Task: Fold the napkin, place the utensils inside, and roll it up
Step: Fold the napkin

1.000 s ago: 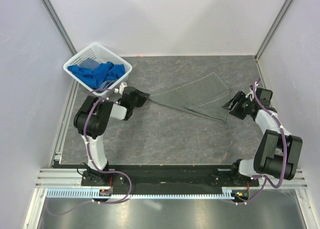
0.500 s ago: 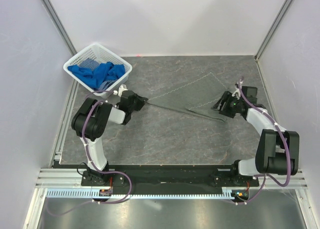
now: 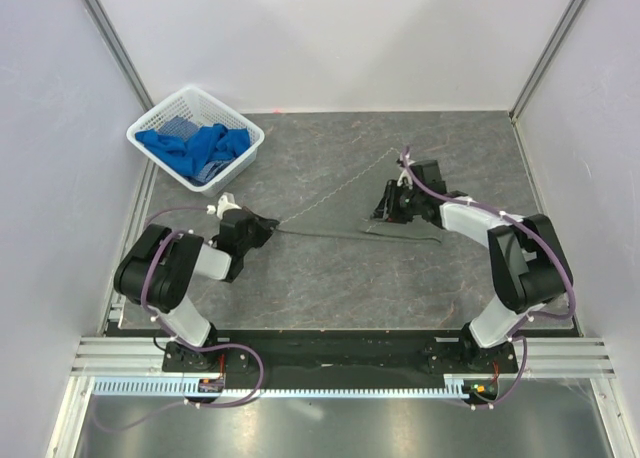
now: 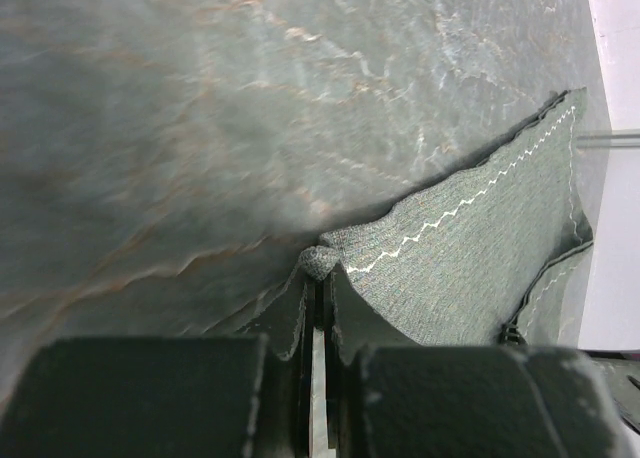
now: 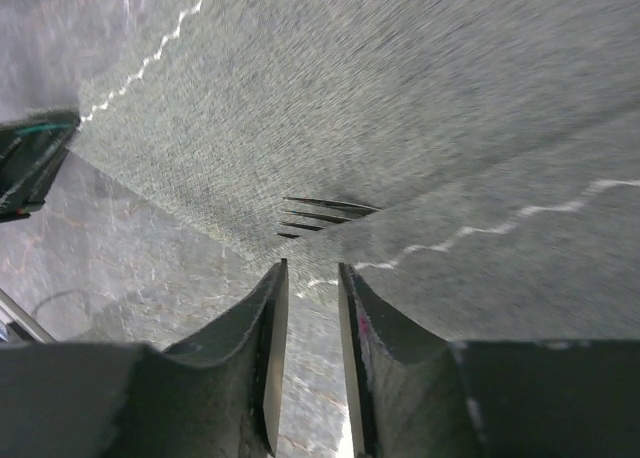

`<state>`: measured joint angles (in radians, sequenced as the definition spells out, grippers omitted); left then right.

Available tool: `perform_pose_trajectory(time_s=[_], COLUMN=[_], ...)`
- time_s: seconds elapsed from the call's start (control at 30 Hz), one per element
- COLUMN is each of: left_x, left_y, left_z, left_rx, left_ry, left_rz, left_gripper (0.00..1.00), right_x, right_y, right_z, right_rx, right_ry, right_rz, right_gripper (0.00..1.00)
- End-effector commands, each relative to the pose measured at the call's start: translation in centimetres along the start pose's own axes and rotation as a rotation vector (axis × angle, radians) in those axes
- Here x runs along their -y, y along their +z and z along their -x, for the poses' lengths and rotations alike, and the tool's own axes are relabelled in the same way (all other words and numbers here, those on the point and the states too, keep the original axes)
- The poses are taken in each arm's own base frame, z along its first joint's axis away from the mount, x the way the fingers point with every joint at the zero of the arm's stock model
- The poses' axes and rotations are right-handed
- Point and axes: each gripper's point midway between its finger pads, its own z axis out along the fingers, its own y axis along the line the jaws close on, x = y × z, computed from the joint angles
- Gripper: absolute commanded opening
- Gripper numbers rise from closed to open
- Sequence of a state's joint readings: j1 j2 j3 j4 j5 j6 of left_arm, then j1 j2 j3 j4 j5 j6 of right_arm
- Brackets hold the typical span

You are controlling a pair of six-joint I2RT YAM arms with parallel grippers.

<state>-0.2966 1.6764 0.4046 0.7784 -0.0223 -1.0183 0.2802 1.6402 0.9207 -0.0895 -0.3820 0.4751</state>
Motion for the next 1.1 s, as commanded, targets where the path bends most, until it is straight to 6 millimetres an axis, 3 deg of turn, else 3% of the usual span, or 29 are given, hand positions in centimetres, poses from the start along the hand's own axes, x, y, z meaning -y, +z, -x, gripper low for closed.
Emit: perform_pose_trajectory(time_s=[0.0, 0.13, 0.33, 0.67, 0.8, 0.93, 0.97, 1.07], left_x=[0.2, 0.6, 1.2, 2.5, 5.6, 10.6, 12.7, 16.9], left_y=[-0.8, -0.9, -0.7, -1.2, -1.2, -1.0, -0.8, -0.6], left_z=[1.5, 1.7, 1.8, 2.5, 3.3, 2.7, 3.2, 2.1], left_rx=[0.067, 0.069, 0.066, 0.079, 0.076, 0.02, 0.032, -0.001], left_ry=[0.043, 0.045, 0.048, 0.093, 0.156, 0.24, 0.271, 0.337], left_rz=[-0.03, -0.045, -0.062, -0.101, -0.195, -0.345, -0.393, -0.503], left_gripper=[0.02, 0.02, 0.02, 0.02, 0.02, 0.02, 0.02, 0.02], right_x=[-2.0, -2.2, -1.6, -1.5, -3.7, -6.0, -5.8, -5.3], right_y=[1.9, 3.1, 4.7, 4.8, 3.8, 1.4, 0.8, -1.7], right_z=[0.2, -1.9, -2.9, -3.6, -2.0, 0.9, 1.5, 4.1], right_rx=[0.01, -0.029, -0.008, -0.024, -0.002, 0.064, 0.079, 0.161], right_ry=[-0.033, -0.021, -0.017, -0.019, -0.035, -0.08, -0.078, -0.083], right_rz=[0.026, 0.02, -0.005, -0.008, 0.059, 0.086, 0.065, 0.016], right_gripper=[0.32, 0.28, 0.26, 0.25, 0.38, 0.57, 0.59, 0.66])
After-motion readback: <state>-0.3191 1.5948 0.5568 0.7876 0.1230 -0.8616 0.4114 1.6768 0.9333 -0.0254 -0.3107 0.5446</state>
